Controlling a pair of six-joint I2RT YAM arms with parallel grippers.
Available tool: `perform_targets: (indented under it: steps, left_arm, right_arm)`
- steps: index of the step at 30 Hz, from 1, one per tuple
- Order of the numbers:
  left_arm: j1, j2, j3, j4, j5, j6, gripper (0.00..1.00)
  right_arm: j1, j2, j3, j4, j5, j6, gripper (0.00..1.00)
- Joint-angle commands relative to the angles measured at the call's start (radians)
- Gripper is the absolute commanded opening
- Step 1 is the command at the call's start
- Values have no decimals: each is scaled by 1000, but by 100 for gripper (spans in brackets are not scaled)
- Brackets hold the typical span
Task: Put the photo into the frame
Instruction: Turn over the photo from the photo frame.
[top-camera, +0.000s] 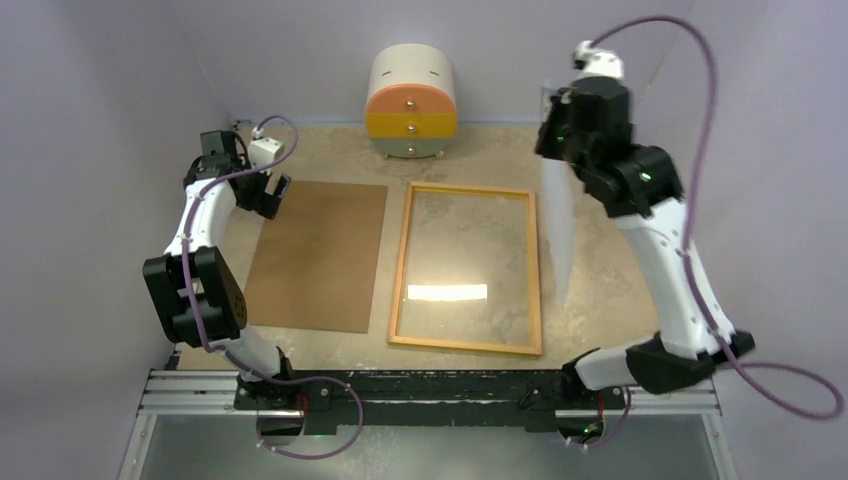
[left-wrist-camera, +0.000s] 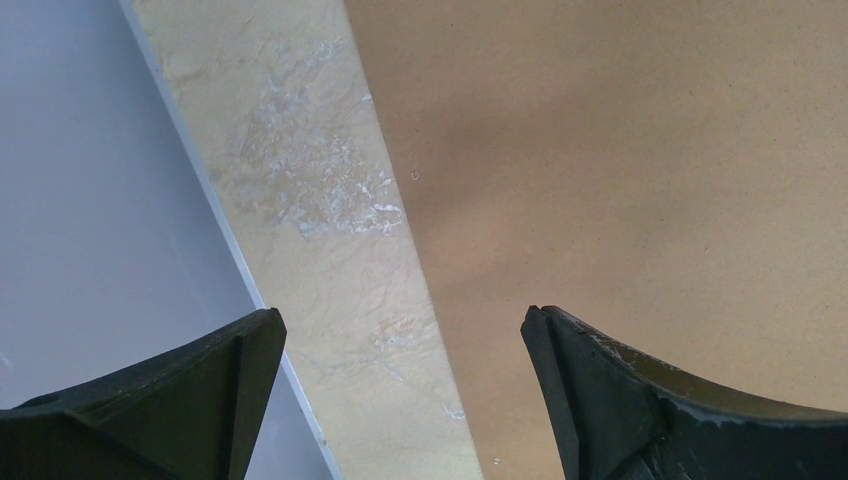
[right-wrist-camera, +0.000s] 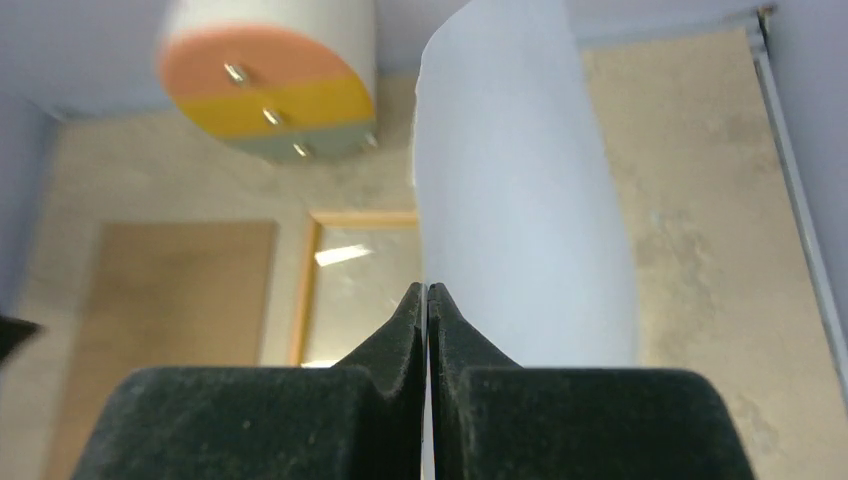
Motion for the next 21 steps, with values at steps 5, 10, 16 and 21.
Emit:
perform_targets:
  steps: [5,10,16,21]
  left_arm:
    - [-1,-43,-9,23,13,-2,100]
    - [-4,-41,-10,26,5,0,100]
    - [-6,-50,-32,37,-2,21,100]
    - [-6,-63,-66,67,-12,33,100]
  right_arm:
    - [204,257,-83,-178,214,78,0]
    - [205,282,-249,-24,-60,267,0]
    - [129,349,-372,139,-451,481,0]
    - [120,321,-446,254,-435,620,0]
